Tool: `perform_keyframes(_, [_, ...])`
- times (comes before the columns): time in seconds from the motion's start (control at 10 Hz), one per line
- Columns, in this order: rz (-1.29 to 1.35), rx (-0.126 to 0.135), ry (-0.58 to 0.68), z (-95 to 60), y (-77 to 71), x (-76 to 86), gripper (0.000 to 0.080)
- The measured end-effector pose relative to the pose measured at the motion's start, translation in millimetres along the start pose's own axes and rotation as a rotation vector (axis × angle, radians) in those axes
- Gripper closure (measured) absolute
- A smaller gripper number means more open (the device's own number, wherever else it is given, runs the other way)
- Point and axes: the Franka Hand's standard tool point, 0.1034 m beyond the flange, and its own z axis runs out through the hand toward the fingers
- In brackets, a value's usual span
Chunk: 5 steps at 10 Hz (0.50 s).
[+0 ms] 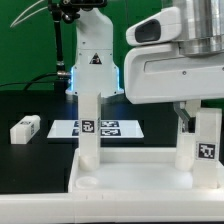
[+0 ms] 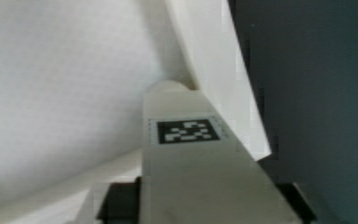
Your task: Assemble desk
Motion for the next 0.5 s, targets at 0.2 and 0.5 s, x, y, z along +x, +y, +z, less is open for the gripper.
perform_keyframes(0.2, [0.129,0.000,0.000,-0.1,0.6,0.4,0.0500])
perform_keyframes(0.5, [0.602,-0.004,-0.017,-0.3,-0.2,-2.3,0.0501])
